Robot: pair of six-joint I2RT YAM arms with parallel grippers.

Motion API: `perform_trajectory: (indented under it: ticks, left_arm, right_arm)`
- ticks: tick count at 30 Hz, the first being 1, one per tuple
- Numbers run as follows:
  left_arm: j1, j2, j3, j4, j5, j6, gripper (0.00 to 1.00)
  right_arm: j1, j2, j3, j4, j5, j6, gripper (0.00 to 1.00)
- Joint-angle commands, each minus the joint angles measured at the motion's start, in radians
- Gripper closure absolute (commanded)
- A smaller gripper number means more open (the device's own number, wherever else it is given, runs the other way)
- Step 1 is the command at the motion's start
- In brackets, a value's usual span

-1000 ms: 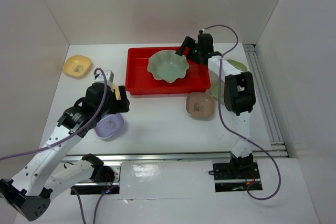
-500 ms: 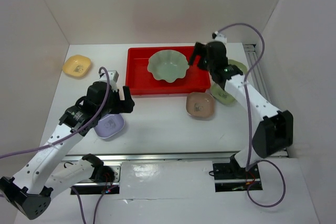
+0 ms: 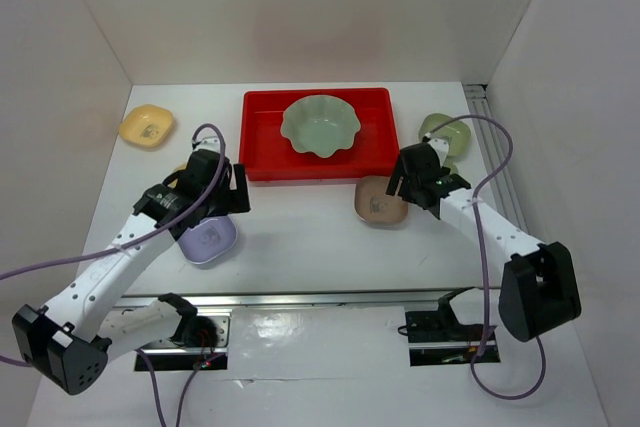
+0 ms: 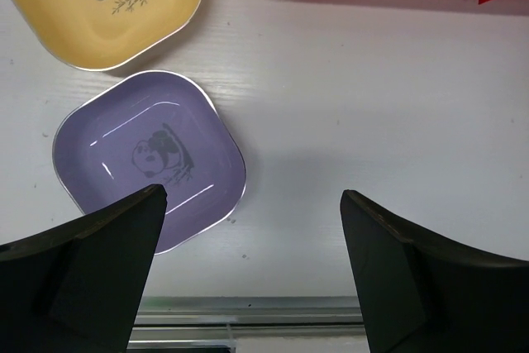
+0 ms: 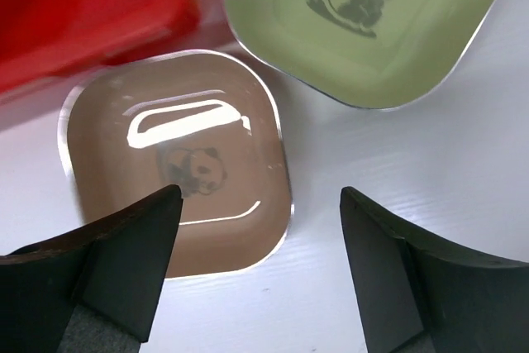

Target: Place the plates into the plastic bin on the countertop

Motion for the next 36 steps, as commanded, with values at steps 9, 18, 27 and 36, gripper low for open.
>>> perform_trajectory:
  ticks: [9, 18, 27, 36]
  left_arm:
    - [0.006, 0.028, 0.050, -0.036, -0.058, -0.030, 0.00]
    - [0.006, 0.037, 0.050, -0.036, -0.058, -0.030, 0.00]
    - [0.015, 0.047, 0.050, -0.036, -0.058, -0.021, 0.00]
    - [0.025, 0.047, 0.050, -0.036, -0.049, -0.021, 0.00]
  right_arm:
    - [-0.056, 0.146, -0.125, 0.160, -0.043, 0.041, 0.28]
    - [-0.047, 0.177, -0.165, 0.200, -0.063, 0.041, 0.78]
    - [0.043, 0.075, -0.194, 0.093, -0.054, 0.075, 1.00]
    - [0.198, -0.215, -0.194, -0.100, 0.012, 0.184, 1.00]
